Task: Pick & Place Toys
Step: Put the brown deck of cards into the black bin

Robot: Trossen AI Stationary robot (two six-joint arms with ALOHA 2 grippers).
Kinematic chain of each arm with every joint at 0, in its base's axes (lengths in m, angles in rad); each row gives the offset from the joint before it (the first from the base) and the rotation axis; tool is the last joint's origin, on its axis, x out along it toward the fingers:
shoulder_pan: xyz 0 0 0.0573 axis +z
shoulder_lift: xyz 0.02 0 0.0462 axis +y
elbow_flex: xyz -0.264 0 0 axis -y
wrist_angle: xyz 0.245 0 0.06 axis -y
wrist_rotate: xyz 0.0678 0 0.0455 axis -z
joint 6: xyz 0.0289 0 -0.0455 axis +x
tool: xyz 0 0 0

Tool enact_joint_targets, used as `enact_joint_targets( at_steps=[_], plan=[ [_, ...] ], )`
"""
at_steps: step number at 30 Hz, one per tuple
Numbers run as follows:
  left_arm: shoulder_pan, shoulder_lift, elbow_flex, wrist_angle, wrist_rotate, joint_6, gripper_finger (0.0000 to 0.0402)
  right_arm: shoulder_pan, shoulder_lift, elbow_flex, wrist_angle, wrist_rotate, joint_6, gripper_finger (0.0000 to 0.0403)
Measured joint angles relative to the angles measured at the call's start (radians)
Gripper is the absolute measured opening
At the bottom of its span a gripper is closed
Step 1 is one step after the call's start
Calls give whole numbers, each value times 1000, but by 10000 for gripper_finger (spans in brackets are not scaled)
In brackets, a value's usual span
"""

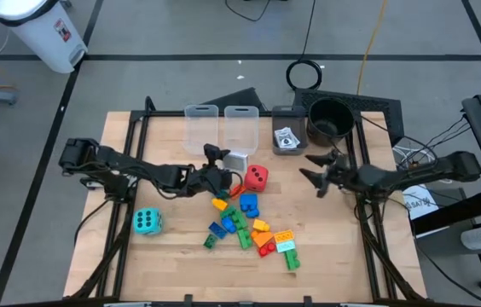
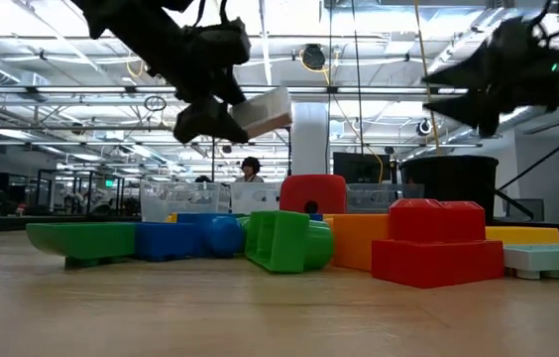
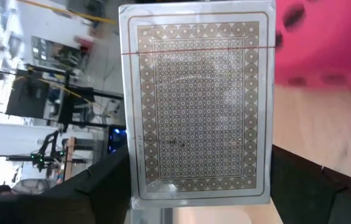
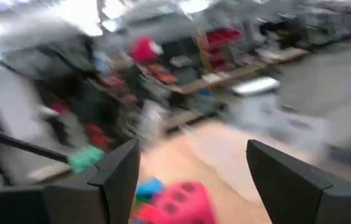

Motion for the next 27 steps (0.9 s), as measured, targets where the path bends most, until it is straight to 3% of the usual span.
enact_joint_targets(
  at_steps=[5,7,14,27],
  plan=[
    [-19,41,-1,68,-30,44,306,-58,230,160,-19,-35,31,265],
    [-30,65,1,118,-89,96,306,-87,309,230,-16,-60,57,265],
    [-50,183,108,178,-155,204,306,-141,521,362,-20,-314,189,265],
    [-110,244,178,178,-207,209,306,-127,844,383,303,-329,183,265]
  ],
)
